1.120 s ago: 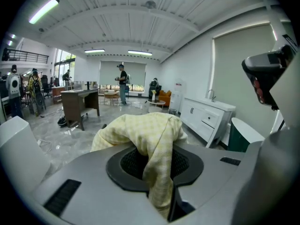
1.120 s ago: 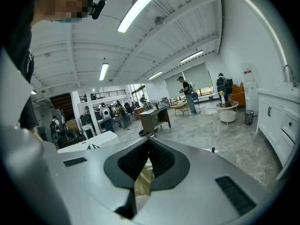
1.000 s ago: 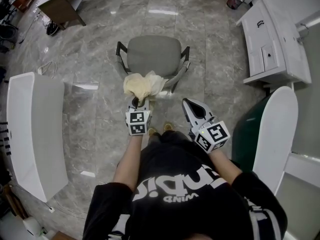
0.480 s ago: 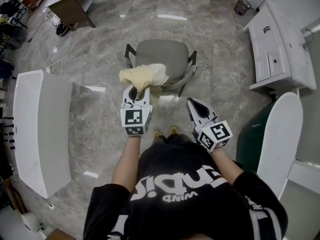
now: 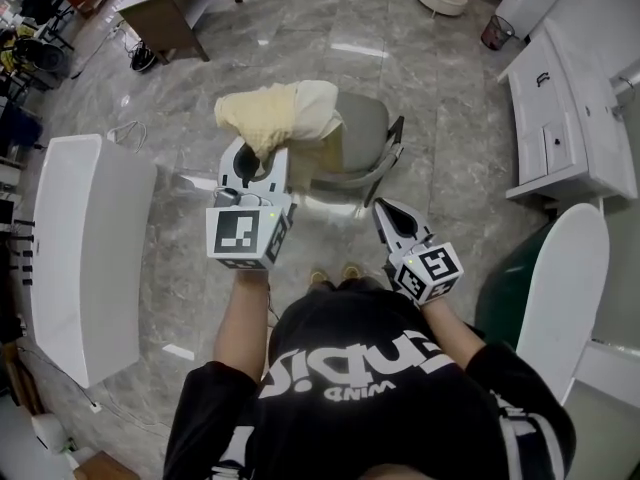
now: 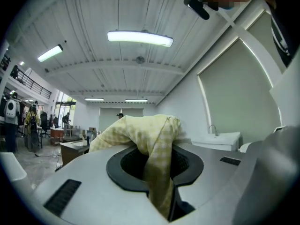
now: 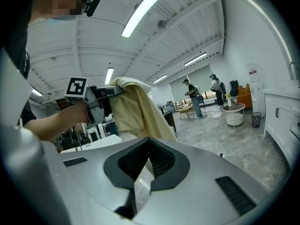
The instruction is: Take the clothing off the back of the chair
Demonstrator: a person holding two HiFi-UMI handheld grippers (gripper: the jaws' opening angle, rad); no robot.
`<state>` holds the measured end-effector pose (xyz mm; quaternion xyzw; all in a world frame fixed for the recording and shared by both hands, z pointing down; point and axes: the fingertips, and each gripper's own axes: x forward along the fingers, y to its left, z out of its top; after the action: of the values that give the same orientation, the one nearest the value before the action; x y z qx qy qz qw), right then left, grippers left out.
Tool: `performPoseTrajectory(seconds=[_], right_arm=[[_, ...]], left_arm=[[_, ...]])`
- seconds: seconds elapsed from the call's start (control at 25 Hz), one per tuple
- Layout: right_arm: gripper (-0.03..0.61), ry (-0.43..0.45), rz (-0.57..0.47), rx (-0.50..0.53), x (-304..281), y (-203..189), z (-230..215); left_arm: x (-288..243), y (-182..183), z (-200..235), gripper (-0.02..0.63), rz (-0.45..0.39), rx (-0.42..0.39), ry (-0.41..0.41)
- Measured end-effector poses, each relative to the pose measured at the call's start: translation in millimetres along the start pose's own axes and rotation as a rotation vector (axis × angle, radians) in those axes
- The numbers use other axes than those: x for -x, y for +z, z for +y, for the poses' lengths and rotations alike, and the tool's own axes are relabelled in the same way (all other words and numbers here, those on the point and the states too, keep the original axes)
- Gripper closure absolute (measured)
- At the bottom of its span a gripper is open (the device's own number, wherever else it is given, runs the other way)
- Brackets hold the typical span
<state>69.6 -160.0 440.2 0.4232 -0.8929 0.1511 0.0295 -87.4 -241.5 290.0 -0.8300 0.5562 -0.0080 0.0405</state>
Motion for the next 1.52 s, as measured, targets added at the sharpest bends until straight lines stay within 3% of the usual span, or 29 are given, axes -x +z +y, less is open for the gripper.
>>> performPoseTrajectory(seconds=[0.12,0.44,0.92,1.28,1.52], right_arm=[[0.565,0.020,-0.006,0.009,-1.3,3.5,2.3],[0.565,0.133,0.009,0.025,-26.1,7.8,11.1],[0.565,0.415,0.051,0.101,-85.3,0.3,105.4],[0.565,0.536,0.025,0.159,-95.6,12.5,181.0],[0.565,0.560,0.022,0.167,-99.6,10.2,202.3]], left_arm=[[10.7,12.0,6.7,0.523,-0.039,0.000,0.026],[50.3,24.5,34.2,0.523,-0.036,0.007,0.167],[169.8,37.9,100.9,0.523,-0.031,-0.017,0.460],[250.3,2.3,119.8,0.523,0.030,0.034,0.575],[276.7,-40.0,109.2,0.523,0.063,0.088,0.586]])
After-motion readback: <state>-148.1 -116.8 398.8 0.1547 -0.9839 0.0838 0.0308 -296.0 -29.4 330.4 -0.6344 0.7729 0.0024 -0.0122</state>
